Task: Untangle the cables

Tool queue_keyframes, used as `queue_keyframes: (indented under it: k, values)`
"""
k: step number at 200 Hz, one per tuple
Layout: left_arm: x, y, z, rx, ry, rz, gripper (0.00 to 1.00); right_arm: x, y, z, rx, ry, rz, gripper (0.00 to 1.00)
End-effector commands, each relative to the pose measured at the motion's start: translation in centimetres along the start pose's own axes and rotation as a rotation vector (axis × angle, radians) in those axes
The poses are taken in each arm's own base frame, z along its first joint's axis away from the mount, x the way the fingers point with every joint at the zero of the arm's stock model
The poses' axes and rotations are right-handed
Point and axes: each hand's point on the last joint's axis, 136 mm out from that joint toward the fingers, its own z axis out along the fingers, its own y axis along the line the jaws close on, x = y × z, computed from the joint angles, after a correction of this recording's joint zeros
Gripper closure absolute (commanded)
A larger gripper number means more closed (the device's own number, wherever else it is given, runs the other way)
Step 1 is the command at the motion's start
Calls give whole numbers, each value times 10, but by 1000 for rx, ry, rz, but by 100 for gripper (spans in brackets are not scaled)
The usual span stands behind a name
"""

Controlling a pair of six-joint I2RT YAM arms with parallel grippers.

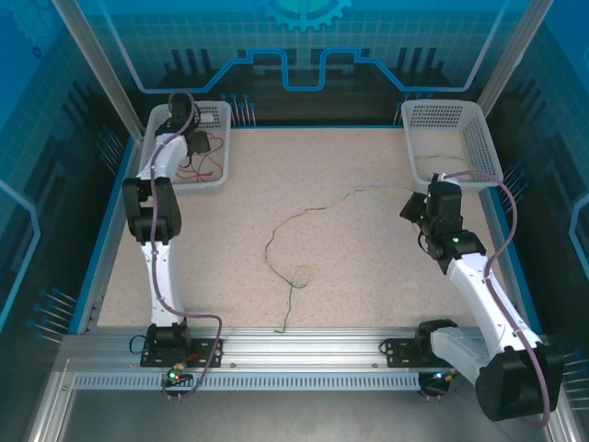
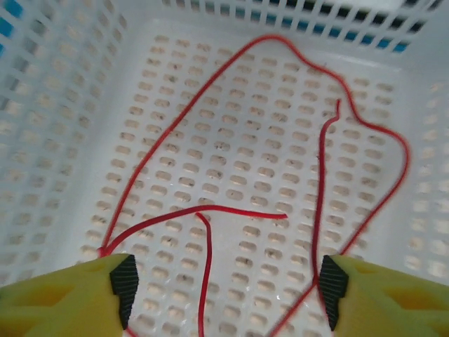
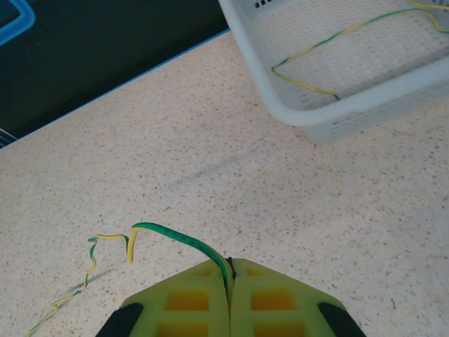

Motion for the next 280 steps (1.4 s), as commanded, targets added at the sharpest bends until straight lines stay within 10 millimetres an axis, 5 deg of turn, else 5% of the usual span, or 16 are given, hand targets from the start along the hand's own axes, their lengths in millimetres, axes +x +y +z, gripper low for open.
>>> queue_keyframes:
  k: [1, 40, 91, 113, 145, 180, 220, 280]
  values:
    - [-65, -7, -88, 44, -214, -43, 10, -15, 16, 3, -13, -47, -35, 100]
    - [-71, -18, -139, 96, -276, -29, 12, -28, 24, 13, 9, -70, -7, 100]
    - [-51, -13, -128, 48, -215, -3, 28, -52, 49, 11, -60, -95, 8, 100]
    - [-35, -48, -173, 177, -267, 11, 31, -57, 63, 9, -126, -104, 4, 100]
    - [33, -121, -240, 430, -313, 59, 29, -73, 55, 13, -62, -189, 23, 100]
    - [128, -158, -245, 553, -173, 84, 30, -78, 46, 32, -32, -230, 91, 100]
    - [209, -173, -259, 603, 61, 178, 30, -73, 18, 44, 81, -206, 114, 100]
    - [321, -164, -259, 541, 580, 97, 17, -79, -10, 47, 191, -234, 195, 100]
